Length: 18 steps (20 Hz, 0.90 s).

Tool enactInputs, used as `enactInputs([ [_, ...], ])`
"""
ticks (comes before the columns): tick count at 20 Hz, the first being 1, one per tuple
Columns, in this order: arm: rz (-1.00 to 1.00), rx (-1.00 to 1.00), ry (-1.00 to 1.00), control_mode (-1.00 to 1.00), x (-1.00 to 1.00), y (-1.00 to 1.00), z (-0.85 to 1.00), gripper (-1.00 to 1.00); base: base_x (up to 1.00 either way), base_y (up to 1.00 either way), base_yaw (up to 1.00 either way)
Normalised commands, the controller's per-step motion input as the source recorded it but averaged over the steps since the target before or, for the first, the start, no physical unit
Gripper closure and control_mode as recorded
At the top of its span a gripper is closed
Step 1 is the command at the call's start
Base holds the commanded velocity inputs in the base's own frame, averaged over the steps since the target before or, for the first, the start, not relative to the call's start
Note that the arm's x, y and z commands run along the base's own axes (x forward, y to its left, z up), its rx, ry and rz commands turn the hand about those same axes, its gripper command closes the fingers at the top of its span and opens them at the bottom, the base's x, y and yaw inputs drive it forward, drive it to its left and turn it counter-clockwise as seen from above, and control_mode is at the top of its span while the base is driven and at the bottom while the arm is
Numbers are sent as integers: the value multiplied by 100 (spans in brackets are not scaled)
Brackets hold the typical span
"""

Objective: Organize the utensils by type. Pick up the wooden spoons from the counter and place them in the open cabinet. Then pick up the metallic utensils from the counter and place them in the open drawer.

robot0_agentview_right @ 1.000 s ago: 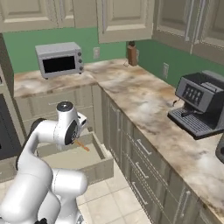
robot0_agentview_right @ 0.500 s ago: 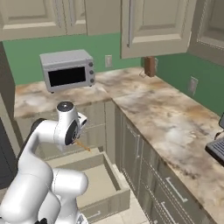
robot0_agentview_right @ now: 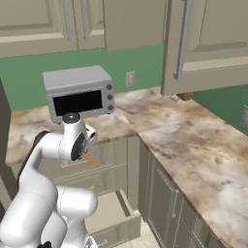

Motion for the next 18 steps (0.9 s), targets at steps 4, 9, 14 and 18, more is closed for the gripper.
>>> enactInputs([
  [4,0,0,0,100,0,0,0,100,100,0,0],
  [9,0,0,0,100,0,0,0,100,96,0,-9],
  [14,0,0,0,100,0,0,0,100,80,0,-21],
  [18,0,0,0,100,0,0,0,100,51,0,-28],
])
